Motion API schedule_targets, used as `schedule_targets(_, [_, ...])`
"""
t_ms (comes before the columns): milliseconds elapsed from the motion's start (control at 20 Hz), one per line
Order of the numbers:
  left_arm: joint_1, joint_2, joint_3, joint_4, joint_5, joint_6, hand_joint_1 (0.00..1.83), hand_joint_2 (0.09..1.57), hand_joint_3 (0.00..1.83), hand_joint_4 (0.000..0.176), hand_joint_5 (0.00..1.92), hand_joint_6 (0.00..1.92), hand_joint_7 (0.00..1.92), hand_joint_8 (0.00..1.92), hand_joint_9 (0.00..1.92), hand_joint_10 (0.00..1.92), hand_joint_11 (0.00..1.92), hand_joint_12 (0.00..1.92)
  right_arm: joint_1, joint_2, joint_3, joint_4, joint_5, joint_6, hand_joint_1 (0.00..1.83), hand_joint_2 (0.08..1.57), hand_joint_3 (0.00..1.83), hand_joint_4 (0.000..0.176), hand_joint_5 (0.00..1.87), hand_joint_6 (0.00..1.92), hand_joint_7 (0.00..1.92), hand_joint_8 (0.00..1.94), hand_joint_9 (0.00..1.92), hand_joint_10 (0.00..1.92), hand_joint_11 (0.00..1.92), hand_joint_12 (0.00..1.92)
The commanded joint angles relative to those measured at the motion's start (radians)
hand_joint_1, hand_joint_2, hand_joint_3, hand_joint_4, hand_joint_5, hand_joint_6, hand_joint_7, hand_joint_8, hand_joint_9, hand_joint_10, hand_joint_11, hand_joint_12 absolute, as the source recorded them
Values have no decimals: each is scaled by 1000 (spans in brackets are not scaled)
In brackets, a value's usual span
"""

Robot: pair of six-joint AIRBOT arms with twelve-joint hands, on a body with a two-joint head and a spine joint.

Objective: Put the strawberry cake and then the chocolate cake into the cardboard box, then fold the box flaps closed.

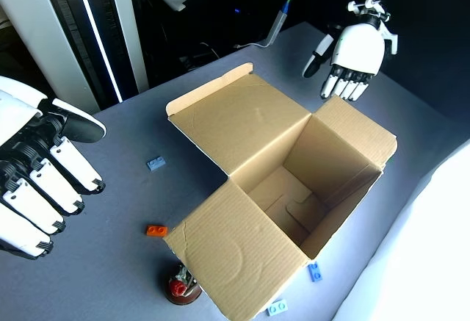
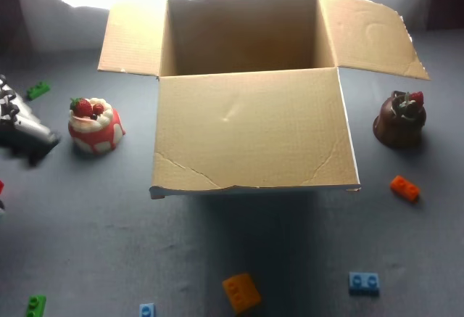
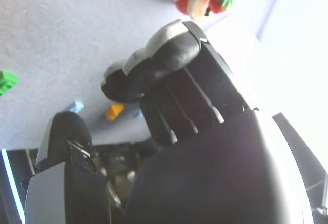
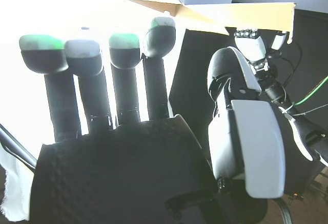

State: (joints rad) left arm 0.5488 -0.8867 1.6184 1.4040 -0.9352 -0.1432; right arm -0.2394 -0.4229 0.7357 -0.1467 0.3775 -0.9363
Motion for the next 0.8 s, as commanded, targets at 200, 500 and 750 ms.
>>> schedule_targets(200, [-4, 5, 18, -67, -46, 2, 400, 1067, 16, 0, 162, 10, 182, 1, 197, 15, 0, 821, 13, 13, 1, 15, 115, 0, 162, 1178, 6, 0, 235, 5, 275, 2, 233, 41, 0, 817])
schedule_targets(500, [-6, 5, 20, -22, -77, 1, 465, 1053, 0, 9, 144, 3, 181, 6, 194, 5, 0, 855, 8, 13, 0, 15, 111, 6, 171, 1167, 0, 0, 210, 0, 211, 0, 192, 6, 0, 731])
schedule_targets(750, [-67, -9, 20, 37, -69, -22, 950, 969, 0, 16, 16, 0, 55, 0, 74, 0, 0, 602, 3, 11, 0, 15, 106, 69, 288, 1132, 0, 0, 161, 0, 171, 0, 180, 0, 0, 744])
